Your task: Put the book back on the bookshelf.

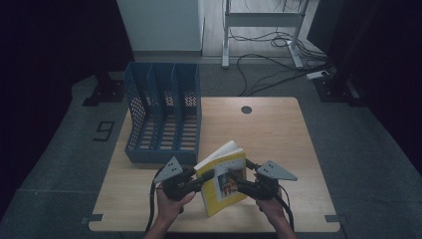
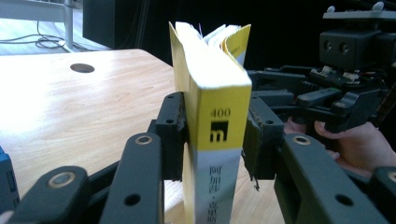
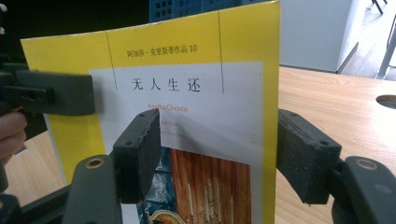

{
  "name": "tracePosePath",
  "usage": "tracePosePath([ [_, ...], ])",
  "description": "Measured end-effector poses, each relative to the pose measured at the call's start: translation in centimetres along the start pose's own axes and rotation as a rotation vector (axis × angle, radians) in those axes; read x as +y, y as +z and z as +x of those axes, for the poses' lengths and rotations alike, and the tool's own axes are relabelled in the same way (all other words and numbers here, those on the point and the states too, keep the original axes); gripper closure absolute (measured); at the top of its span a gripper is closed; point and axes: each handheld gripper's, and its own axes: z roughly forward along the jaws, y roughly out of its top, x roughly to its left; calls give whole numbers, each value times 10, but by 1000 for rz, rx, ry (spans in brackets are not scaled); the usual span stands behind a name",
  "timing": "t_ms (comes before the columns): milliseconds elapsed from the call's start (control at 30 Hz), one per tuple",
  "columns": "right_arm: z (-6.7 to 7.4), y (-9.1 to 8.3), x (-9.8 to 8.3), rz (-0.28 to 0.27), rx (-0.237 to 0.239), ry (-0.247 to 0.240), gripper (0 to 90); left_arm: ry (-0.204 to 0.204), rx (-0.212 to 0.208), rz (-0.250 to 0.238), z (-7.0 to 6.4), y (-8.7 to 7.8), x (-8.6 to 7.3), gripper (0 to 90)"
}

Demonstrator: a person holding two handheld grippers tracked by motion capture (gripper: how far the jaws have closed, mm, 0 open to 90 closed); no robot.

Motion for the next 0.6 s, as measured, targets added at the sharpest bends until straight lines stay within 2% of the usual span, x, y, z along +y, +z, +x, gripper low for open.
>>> tracePosePath([
  [133, 0, 2, -1, 13, -1, -2, 339, -2, 1, -7, 1, -1, 3, 647],
  [333, -1, 3, -3, 17, -1, 2, 340, -4, 19, -9, 2, -1, 3, 735],
  [600, 0, 4, -3, 20, 8, 2, 347, -3, 11, -4, 1, -5, 2, 752],
])
